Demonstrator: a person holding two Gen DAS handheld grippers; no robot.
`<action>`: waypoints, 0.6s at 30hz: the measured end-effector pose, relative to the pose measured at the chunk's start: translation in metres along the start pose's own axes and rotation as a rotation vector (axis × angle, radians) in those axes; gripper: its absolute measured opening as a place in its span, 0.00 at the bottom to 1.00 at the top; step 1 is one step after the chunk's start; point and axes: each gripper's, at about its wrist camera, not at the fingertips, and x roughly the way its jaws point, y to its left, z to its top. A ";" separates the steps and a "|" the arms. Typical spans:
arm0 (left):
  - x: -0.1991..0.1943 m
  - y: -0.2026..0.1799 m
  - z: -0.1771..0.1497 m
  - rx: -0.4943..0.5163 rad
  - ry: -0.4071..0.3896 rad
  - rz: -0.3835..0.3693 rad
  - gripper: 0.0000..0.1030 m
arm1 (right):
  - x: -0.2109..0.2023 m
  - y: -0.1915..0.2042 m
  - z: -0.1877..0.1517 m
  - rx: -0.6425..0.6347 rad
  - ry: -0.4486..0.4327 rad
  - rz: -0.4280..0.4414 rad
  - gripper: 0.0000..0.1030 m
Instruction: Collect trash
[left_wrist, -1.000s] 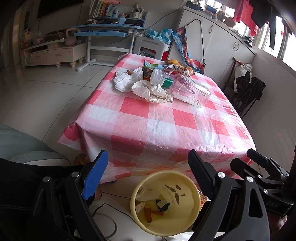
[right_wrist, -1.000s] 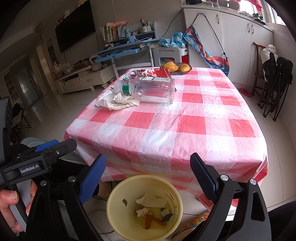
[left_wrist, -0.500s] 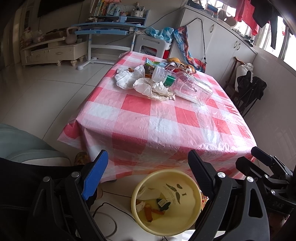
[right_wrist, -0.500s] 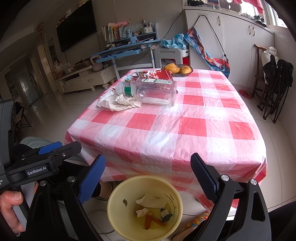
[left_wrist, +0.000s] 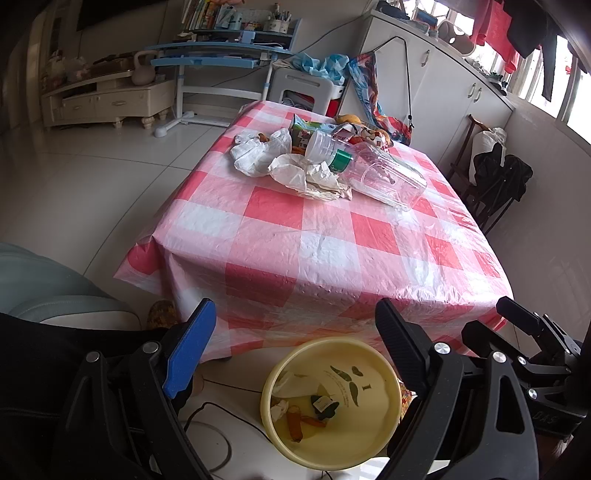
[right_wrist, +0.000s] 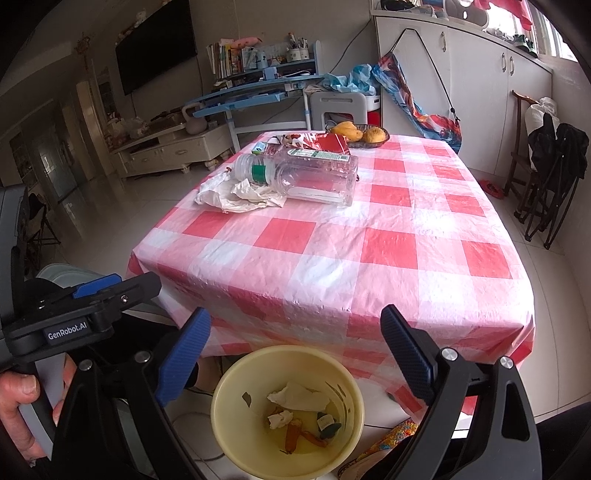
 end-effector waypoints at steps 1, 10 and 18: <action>0.000 0.000 0.000 0.000 0.001 0.000 0.82 | 0.001 0.000 0.000 -0.001 0.000 0.000 0.87; 0.000 0.001 0.000 -0.003 0.000 -0.002 0.82 | 0.005 -0.002 -0.003 0.001 0.015 -0.006 0.87; -0.003 0.007 0.000 -0.051 -0.013 -0.010 0.82 | -0.006 -0.007 0.015 -0.011 -0.030 0.006 0.88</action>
